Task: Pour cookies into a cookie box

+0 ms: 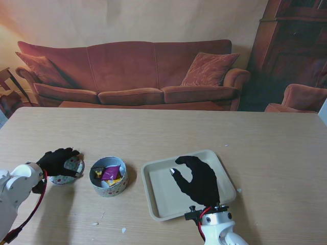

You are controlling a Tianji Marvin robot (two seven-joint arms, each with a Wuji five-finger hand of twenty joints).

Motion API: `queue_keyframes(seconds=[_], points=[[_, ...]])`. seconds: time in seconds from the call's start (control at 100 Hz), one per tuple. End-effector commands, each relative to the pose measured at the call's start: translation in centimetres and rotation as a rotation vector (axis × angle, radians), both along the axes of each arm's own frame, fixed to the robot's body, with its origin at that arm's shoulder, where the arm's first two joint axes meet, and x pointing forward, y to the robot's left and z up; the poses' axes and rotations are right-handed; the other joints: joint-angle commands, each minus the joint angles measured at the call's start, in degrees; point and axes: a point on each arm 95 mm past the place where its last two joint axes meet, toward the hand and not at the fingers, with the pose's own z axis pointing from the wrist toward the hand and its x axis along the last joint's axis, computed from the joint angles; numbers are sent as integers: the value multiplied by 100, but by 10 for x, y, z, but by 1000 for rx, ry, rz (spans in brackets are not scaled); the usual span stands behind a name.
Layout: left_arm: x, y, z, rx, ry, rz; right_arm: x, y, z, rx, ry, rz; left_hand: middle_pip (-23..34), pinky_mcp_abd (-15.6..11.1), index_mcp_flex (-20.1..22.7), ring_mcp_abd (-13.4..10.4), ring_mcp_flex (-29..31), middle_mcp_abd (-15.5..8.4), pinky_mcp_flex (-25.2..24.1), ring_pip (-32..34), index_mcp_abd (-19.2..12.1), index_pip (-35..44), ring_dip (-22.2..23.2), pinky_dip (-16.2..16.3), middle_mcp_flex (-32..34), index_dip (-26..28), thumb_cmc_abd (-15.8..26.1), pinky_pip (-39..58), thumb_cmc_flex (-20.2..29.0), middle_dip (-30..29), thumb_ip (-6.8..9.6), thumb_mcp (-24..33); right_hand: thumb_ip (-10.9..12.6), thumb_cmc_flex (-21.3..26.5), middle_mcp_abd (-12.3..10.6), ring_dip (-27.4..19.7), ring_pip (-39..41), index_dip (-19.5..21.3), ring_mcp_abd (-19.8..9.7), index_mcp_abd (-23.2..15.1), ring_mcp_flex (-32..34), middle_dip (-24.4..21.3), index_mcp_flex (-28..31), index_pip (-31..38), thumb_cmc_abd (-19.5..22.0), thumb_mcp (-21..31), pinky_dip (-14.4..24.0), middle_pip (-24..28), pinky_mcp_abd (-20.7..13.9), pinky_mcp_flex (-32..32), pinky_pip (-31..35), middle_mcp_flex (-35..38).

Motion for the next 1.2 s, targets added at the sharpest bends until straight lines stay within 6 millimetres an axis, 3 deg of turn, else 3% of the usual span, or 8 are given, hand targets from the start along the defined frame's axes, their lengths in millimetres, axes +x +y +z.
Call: queue_keyframes(seconds=[0.0,0.44,0.48,0.61,0.64,0.86,1.01,1.19], points=[[-1,-1,-6,5,36,1,-1,3,-2,3,18,18,-78,158,-110,-14,-253,-11,34,17,-45,-28,-141,107,-215,-24,-145,-11,24,-37,116,-76,60,65,-140,13,158,41,-114,-176,140,-11,114,-353,203,50,29,-35,-57,-71,-32,143],[-5,3,-16,2,115,5,-1,5,-4,10,17,47,-146,367,-302,151,-69,33,329,214,-176,-19,27,180,-329,21,-711,1068,285,43,157,234,59,34,-163,8,149,71,-145,-212,155,-15,109,-374,306,10,4,-45,-86,-181,-115,172],[-5,2,-17,4,119,3,-1,5,-4,9,17,49,-156,420,-356,177,-49,42,318,232,-189,-25,63,-101,-357,40,-870,1429,113,73,99,685,60,35,-167,7,147,72,-144,-213,158,-16,106,-378,312,5,1,-46,-88,-187,-123,179],[-6,1,-20,16,135,-2,0,6,-5,11,19,55,-106,459,-599,237,71,92,431,392,-272,-61,191,66,-408,74,-1083,1938,97,170,78,991,60,19,-176,4,142,75,-149,-223,169,-22,101,-387,355,-13,-8,-58,-92,-217,-152,189],[-6,0,-21,19,139,-5,0,6,-5,12,20,57,-126,408,-686,229,104,121,473,415,-292,-108,278,49,-430,112,-1228,2151,-80,247,9,1456,60,15,-182,4,144,76,-164,-223,176,-23,102,-388,364,-21,-11,-61,-99,-226,-161,191],[-6,-2,-26,57,171,-14,0,7,-7,18,41,83,3,211,-681,316,306,289,708,1014,-194,-393,1102,887,-401,-53,-1478,3390,-252,651,-103,2062,57,22,-180,-14,99,73,-176,-230,126,-35,112,-410,403,-65,-39,-88,-121,-342,-247,198],[-7,-3,-33,72,188,-9,0,6,-8,0,53,116,210,-28,-607,335,417,263,757,1597,287,-207,2262,1770,-257,186,-1463,4139,-337,1312,-132,2097,50,24,-206,-43,27,67,-198,-256,67,-58,188,-440,424,-130,-101,-134,-136,-540,-419,244],[-6,-2,-38,108,198,-26,1,5,-10,-60,46,153,724,-310,124,337,575,161,938,2335,927,-82,3427,2513,-23,-22,-1416,4922,-411,2065,-151,2059,48,9,-264,-80,-68,64,-287,-315,3,-93,210,-518,461,-213,-157,-217,-172,-743,-636,248]])
